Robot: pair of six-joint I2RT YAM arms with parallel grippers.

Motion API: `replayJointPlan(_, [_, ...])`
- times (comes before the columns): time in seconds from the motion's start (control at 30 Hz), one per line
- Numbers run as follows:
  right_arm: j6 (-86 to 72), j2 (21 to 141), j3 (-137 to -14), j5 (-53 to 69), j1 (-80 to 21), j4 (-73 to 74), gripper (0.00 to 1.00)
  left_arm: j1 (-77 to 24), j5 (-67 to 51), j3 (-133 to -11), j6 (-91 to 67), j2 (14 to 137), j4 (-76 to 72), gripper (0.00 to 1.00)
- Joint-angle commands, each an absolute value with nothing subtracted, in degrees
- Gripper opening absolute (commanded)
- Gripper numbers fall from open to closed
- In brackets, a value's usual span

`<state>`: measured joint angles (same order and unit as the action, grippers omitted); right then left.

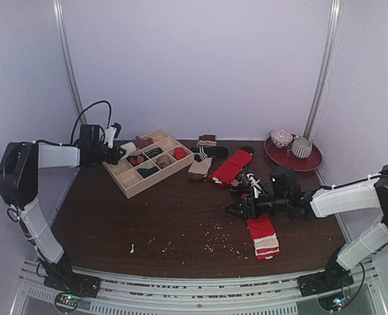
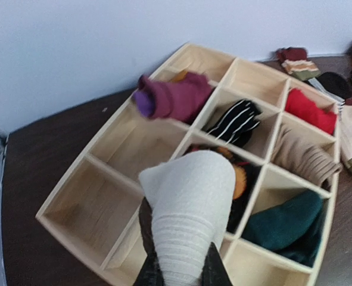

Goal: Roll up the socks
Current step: Place a pair of socks in the storage box.

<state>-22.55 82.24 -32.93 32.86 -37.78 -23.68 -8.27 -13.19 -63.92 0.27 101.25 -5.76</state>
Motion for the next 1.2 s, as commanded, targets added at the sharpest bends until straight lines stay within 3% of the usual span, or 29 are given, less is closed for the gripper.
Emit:
replayJointPlan(0.0, [-21.54,85.17,-33.45,36.48,-36.98,-25.98,0.48,-3.42,-11.53,-60.36,3.48,98.71,-5.84,0.00])
replayJointPlan(0.23, [-22.28,88.25,-33.03,39.26,-36.43,-30.01,0.47,1.02,-14.48,-61.47,5.20,98.06,-6.30,0.00])
replayJointPlan(0.7, [-21.82,89.77,-33.90,40.83,-35.76,-30.10,0.45,1.01,-18.06,-84.19,14.46,114.11,2.36,0.00])
replayJointPlan(1.17, [-20.75,90.09,-33.93,41.31,-35.60,-28.75,0.45,1.50,-17.50,-78.66,18.08,115.42,2.43,0.00])
